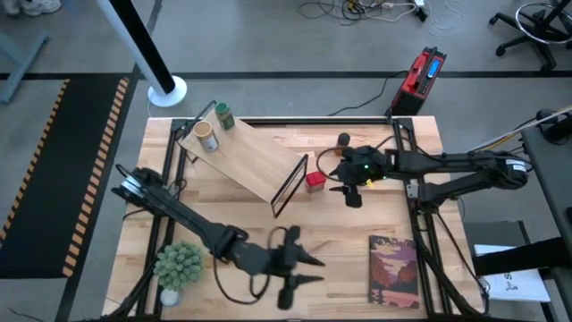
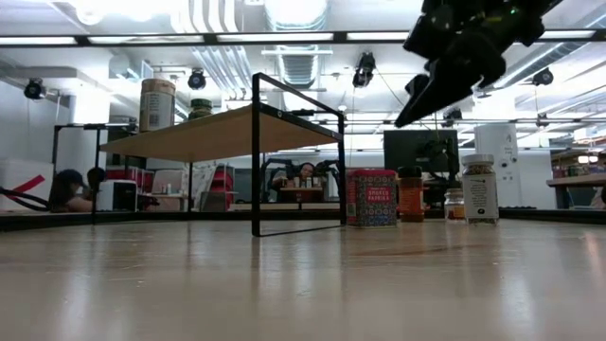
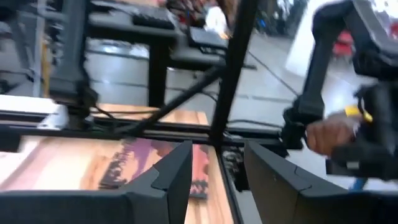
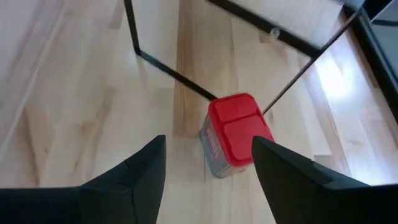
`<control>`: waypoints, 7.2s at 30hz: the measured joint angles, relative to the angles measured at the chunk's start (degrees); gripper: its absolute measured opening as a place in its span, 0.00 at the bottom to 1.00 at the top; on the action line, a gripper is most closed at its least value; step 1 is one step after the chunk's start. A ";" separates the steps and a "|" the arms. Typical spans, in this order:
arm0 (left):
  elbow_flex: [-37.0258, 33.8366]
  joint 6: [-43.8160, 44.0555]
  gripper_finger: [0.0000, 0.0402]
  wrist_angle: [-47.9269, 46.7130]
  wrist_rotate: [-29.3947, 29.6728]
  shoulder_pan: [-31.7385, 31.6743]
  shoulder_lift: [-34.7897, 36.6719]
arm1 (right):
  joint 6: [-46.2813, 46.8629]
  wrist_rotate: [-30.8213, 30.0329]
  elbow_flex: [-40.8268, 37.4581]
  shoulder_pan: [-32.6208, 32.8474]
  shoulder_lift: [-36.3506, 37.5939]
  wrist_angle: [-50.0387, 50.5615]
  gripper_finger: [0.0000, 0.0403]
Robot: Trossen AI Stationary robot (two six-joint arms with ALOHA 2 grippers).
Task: Shelf spices
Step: Remove the red seasoning can from the shelf, then remove the gold seasoning bottle from the shelf
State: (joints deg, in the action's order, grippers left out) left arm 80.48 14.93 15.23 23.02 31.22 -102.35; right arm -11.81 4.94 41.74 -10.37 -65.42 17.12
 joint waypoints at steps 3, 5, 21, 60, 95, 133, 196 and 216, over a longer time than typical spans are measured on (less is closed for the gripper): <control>-6.67 0.70 0.35 3.22 1.78 0.34 5.18 | -1.52 0.03 0.00 -0.51 -2.01 -2.09 0.57; -10.19 0.78 0.37 3.73 2.68 0.59 8.53 | -2.36 -0.06 0.03 -1.22 -3.05 -2.85 0.59; -28.60 -5.44 0.46 -4.76 8.10 0.83 36.74 | -6.21 -0.39 6.69 -4.95 -15.61 -2.70 0.74; -28.42 -6.26 0.45 -15.84 7.89 1.11 44.95 | 0.30 -0.47 7.28 -6.42 -24.26 -2.89 0.50; -28.42 -5.38 0.45 -16.70 7.74 1.42 44.95 | 8.39 -11.11 7.23 -13.31 -20.30 3.59 0.62; -5.14 15.58 0.37 -74.64 37.29 -10.11 44.52 | -2.80 -5.94 27.85 -13.18 -4.25 0.76 0.73; 12.14 4.09 0.88 -99.61 5.60 -53.80 26.92 | -3.64 0.51 27.34 -13.13 -8.17 0.93 0.63; 11.01 0.30 0.99 -103.14 -1.24 -61.84 21.49 | -3.85 3.22 27.34 -12.50 -8.17 0.86 0.59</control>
State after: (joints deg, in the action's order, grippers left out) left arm 91.48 15.22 -87.91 21.79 -30.62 -80.87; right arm -15.66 8.16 69.08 -22.87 -73.58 17.98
